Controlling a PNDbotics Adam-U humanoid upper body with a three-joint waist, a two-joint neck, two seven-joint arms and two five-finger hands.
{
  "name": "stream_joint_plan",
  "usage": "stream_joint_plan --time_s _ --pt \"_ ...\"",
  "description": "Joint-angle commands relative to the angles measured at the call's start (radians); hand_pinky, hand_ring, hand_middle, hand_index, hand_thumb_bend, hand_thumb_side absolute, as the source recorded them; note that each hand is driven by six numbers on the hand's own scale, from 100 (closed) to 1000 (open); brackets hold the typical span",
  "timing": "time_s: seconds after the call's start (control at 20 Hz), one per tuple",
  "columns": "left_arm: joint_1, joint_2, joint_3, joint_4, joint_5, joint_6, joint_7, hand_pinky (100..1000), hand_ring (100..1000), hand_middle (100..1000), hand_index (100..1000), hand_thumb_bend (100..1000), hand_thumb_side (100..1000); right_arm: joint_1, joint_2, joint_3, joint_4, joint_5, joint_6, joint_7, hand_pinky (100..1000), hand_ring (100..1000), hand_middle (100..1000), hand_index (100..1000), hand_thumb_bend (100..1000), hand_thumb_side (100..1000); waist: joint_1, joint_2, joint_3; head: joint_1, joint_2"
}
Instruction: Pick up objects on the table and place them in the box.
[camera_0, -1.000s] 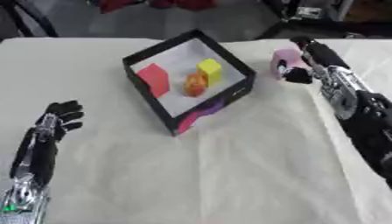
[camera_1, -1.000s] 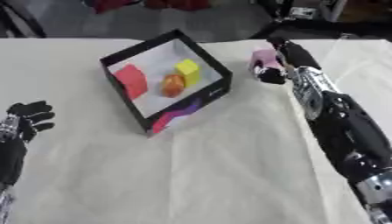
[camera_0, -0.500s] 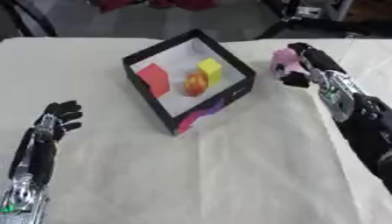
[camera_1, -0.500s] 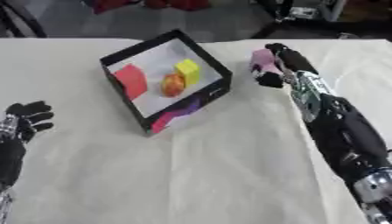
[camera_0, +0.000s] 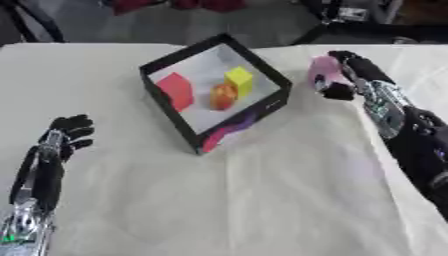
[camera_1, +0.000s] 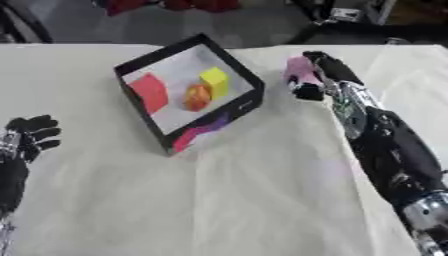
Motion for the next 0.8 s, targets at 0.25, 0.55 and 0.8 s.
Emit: stream_joint_plan --time_s 0.25,0.55,0.8 --pt "-0.014 0.011 -0.002 -0.017 0.0 -0.002 -0.002 787 791 735 818 125 1000 -0.011 -0.013 -0.004 -0.036 0.0 0.007 -0.077 692 502 857 959 100 160 0.011 0.005 0.002 -0.001 -0.002" --pt "-0.013 0.012 -0.002 -0.016 -0.001 -0.002 -0.002 788 791 735 818 123 1000 -0.014 -0.018 0.014 -0.126 -0.028 -0.027 -0.114 678 467 844 952 100 100 0.012 0.005 0.001 -0.003 -0.002" --pt "-0.012 0.012 -0.002 -0.016 0.0 -0.002 -0.002 788 791 735 818 123 1000 -0.018 -0.021 0.03 -0.207 -0.048 -0.031 -0.099 673 460 840 952 100 100 0.01 0.002 0.002 -0.004 -0.002"
